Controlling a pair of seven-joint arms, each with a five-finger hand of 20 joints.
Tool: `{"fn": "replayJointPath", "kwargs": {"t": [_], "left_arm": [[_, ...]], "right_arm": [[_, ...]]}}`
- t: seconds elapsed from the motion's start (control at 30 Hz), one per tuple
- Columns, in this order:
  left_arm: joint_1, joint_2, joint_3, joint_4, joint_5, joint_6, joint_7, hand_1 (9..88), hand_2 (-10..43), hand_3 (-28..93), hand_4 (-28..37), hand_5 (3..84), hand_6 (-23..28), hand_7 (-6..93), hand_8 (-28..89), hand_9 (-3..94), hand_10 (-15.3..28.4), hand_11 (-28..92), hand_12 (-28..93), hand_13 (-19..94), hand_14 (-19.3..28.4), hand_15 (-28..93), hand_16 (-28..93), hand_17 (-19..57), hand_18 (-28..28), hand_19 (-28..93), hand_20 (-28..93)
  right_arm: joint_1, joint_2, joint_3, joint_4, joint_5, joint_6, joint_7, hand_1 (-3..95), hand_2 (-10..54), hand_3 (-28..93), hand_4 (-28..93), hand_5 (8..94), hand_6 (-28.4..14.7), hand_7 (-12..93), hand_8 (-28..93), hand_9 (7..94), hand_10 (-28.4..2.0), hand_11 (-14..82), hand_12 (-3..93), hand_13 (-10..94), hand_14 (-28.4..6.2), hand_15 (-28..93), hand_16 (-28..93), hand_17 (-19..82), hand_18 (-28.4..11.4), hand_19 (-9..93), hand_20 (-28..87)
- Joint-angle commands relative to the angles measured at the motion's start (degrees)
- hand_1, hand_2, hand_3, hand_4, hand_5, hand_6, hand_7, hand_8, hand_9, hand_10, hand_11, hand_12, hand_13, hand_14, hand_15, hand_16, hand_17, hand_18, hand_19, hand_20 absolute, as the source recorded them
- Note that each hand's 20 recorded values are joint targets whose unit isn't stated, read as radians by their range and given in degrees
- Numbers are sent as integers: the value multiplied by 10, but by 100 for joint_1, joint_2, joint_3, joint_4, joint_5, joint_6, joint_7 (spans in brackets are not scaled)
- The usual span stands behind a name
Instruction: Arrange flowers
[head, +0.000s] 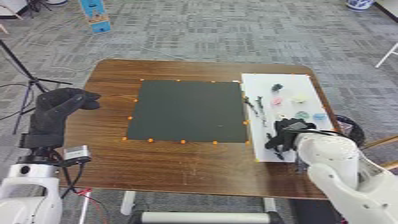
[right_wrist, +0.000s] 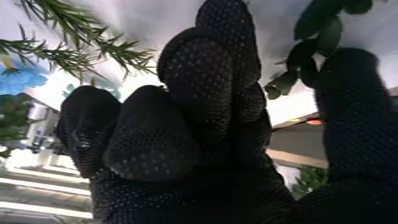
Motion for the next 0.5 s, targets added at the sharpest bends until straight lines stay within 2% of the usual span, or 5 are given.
{"fn": "replayJointPath", "kwargs": {"t": [0.03, 0.13, 0.27, 0.3, 0.5], "left_arm": [[34, -45, 0, -49, 38, -94, -84, 254, -23, 736, -192, 616, 16, 393, -103, 602, 143, 413, 253, 463, 178, 562, 64, 80, 131, 295, 404], [42, -56, 4, -45, 40, -123, -92, 254, -23, 736, -192, 616, 16, 393, -103, 603, 143, 413, 253, 463, 178, 561, 64, 81, 131, 295, 404], [58, -83, 16, -53, 38, -125, -99, 254, -22, 735, -192, 615, 17, 391, -103, 602, 143, 413, 254, 463, 178, 562, 64, 80, 132, 295, 404], [74, -91, 8, -60, 45, -140, -101, 254, -22, 735, -192, 615, 17, 390, -102, 602, 143, 413, 254, 463, 178, 562, 64, 80, 131, 295, 404], [81, -101, 16, -65, 39, -158, -105, 254, -23, 735, -191, 614, 16, 389, -102, 601, 143, 413, 254, 462, 179, 563, 64, 79, 132, 297, 406]], "right_arm": [[-133, -240, -9, 236, 686, -500, 392, 367, 49, 597, -81, 818, 2, 366, -18, 917, -110, 393, 385, 884, -72, 655, 431, 575, -229, 932, 659], [-181, -326, 205, 248, 1270, -545, 606, 372, 64, 627, -59, 825, -2, 330, -16, 920, -112, 375, 384, 888, -73, 637, 433, 576, -224, 932, 645], [-355, -397, 384, 201, 1281, -224, 577, 414, 51, 633, -37, 816, -6, 244, 235, 916, -112, 359, 386, 888, -73, 618, 440, 578, -217, 932, 627], [-415, -389, 411, 169, 1196, -101, 527, 436, 45, 618, -38, 813, -6, 234, 258, 915, -111, 359, 385, 887, -73, 617, 439, 580, -213, 932, 622], [-504, -335, 477, -15, 825, 59, 363, 503, 20, 565, -23, 810, -12, 203, 292, 903, -109, 361, 384, 884, -70, 614, 436, 581, -209, 932, 615]]}}
